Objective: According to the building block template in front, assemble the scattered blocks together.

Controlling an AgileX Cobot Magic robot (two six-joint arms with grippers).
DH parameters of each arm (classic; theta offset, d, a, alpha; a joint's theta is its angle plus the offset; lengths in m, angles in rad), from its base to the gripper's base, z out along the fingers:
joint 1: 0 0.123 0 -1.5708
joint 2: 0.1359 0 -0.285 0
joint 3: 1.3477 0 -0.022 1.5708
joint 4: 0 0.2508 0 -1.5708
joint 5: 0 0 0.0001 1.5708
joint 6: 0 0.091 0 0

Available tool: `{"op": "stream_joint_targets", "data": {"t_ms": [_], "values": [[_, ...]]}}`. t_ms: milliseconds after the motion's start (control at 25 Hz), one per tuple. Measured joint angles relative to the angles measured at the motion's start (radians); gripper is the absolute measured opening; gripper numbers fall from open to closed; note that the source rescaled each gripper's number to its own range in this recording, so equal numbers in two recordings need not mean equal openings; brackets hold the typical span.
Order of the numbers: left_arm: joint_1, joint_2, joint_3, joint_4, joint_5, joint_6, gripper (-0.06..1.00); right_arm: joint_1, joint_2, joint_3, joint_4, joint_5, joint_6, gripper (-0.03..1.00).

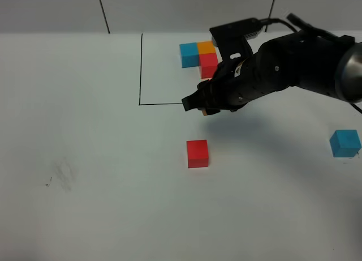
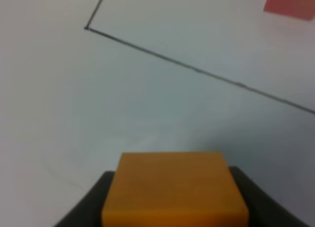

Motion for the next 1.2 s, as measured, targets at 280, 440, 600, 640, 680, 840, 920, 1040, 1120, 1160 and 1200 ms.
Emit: {"op": "stream_joint_targets", "data": {"t_ms": [280,440,600,640,680,840,920,1040,1120,1160,1200], "values": [[0.0,0.0,0.002,0.089,-0.016,0.0,0.0,0.0,0.097,-0.05,0.001,0.023,0.038,0.43],[0.0,0.0,0.002,0.09,-0.016,0.0,0.0,0.0,0.128,-0.112,0.0,0.05,0.048,0.43],[0.0,0.0,0.002,0.091,-0.017,0.0,0.0,0.0,0.156,-0.141,0.0,0.066,0.089,0.43],[0.0,0.0,0.002,0.091,-0.017,0.0,0.0,0.0,0.161,-0.141,0.0,0.066,0.108,0.43],[0.0,0.0,0.002,0.091,-0.017,0.0,0.0,0.0,0.164,-0.141,0.0,0.066,0.127,0.43],[0.0,0.0,0.002,0.091,-0.018,0.0,0.0,0.0,0.168,-0.142,0.0,0.066,0.172,0.43],[0.0,0.0,0.002,0.091,-0.018,0.0,0.0,0.003,0.168,-0.142,0.0,0.066,0.196,0.43],[0.0,0.0,0.002,0.092,-0.018,0.0,0.0,0.013,0.172,-0.142,-0.001,0.06,0.21,0.43],[0.0,0.0,0.002,0.092,-0.018,0.0,0.0,0.019,0.184,-0.144,-0.001,0.049,0.213,0.43],[0.0,0.0,0.002,0.092,-0.018,0.0,0.0,0.019,0.191,-0.143,0.002,0.046,0.214,0.43],[0.0,0.0,0.002,0.092,-0.018,0.0,0.0,0.019,0.201,-0.149,0.007,0.045,0.215,0.43]]}}
